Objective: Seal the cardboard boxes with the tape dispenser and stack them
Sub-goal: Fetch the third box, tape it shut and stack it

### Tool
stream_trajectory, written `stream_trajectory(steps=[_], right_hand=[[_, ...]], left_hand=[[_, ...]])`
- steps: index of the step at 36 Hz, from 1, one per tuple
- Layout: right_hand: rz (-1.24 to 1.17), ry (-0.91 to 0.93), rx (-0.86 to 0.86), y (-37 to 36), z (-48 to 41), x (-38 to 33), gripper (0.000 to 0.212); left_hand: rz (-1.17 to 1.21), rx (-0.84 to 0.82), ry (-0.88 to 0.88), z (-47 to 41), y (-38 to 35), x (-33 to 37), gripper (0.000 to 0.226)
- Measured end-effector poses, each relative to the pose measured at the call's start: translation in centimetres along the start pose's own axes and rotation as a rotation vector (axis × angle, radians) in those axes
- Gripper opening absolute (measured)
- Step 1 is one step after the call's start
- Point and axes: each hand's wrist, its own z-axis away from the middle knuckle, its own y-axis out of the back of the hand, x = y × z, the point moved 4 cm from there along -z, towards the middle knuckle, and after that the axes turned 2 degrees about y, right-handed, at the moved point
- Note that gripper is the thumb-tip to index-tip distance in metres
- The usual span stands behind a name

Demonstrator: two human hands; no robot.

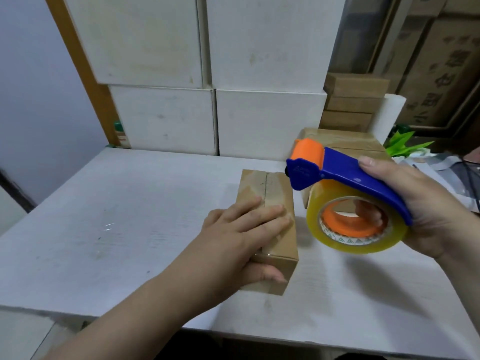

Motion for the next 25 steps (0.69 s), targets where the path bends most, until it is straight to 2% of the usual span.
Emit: stream_trajectory(steps=[2,3,5,6,7,8,10,11,13,16,20,25], right_hand=[[0.025,0.011,-0.028,-0.1,0.0,-0.1,0.080],[0.039,0.016,-0.050,-0.2,0.1,-0.2,0.080],[0.055,0.020,-0.081,-0.3,0.4,-0.7,0.077],[0.061,0.020,-0.088,-0.4,0.6,-0.9,0.075],[0.067,0.020,-0.096,-0.4,0.7,-1.0,0.074],[0.077,0.023,-0.106,-0.5,0.8,-1.2,0.073],[0.100,0.043,-0.135,-0.8,0.9,-1.6,0.074],[0.117,0.056,-0.153,-1.1,0.9,-1.8,0.075],[0.147,0.092,-0.189,-1.7,1.2,-2.1,0.075],[0.143,0.116,-0.198,-1.9,1.6,-2.1,0.076],[0.155,0.137,-0.183,-1.8,2.1,-1.9,0.071],[0.165,0.122,-0.218,-2.0,2.6,-1.5,0.073]], left_hand=[[0.148,0.101,0.053,0.1,1.2,0.3,0.072],[0.285,0.217,0.115,0.2,2.3,0.3,0.058],[0.597,0.520,0.359,0.0,5.1,0.0,0.030],[0.797,0.591,0.535,-0.3,6.0,-0.1,0.030],[1.029,0.540,0.708,-0.8,6.3,0.0,0.039],[1.278,0.404,0.825,-1.4,6.4,0.7,0.049],[1.578,0.115,0.861,-2.6,6.6,2.3,0.059],[1.626,0.010,0.837,-2.9,6.6,3.0,0.061],[1.676,-0.059,0.755,-3.2,6.8,3.6,0.054],[1.750,-0.036,0.643,-3.3,6.8,3.8,0.033],[1.789,-0.006,0.584,-2.9,6.7,4.0,0.015],[1.728,0.050,0.637,-2.2,6.3,3.9,0.016]])
